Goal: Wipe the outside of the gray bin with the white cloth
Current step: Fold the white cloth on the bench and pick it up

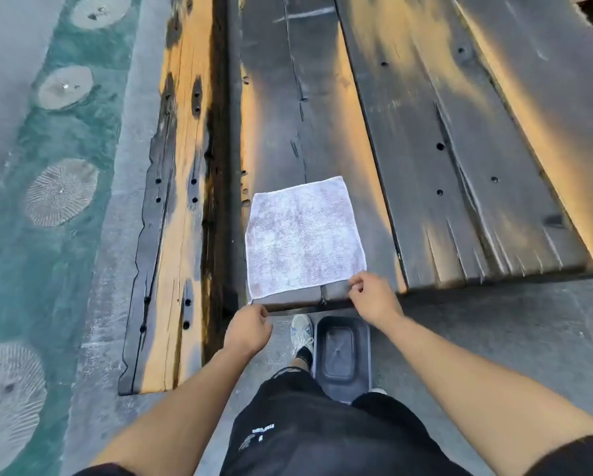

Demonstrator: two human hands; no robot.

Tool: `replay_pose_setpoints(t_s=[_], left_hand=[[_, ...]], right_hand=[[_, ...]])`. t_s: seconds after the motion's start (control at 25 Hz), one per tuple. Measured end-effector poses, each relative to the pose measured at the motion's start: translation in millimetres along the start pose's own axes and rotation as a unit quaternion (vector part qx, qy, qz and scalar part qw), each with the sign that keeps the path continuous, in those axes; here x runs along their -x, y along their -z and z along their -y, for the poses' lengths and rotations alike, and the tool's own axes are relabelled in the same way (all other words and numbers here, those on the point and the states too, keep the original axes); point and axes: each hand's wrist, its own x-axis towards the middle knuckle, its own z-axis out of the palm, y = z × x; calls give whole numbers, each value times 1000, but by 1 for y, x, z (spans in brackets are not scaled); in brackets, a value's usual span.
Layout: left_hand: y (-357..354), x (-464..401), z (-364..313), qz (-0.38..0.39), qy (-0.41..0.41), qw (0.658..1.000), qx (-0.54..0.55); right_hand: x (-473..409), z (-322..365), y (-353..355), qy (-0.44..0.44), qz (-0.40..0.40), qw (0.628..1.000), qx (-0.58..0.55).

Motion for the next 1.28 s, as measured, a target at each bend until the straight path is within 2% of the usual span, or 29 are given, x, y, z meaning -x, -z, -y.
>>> replay_pose_setpoints(t_s=[0.12,0.32,0.44,0.68,0.92,1.08,1.28], left_hand=[[15,-24,10,-58,5,998,8],[25,-59,13,-77,78,989,99],[22,-65,13,-60,152,974,156],[19,-70,10,-50,219,952,209],[17,-65,14,-45,217,933,283],[15,-61,24,-57,233,890,388],[12,-55,33,-94,205,874,431]], right_hand=[[-21,10,8,-32,-81,994,62],[-45,24,10,-138,-87,977,135],[-53,28,4,-170,-96,974,117],[-62,25,1,-246,-94,965,22],[-65,26,-2,-256,-68,964,27],[-65,31,-5,-251,-70,964,55],[-61,28,0,-226,-61,971,53]])
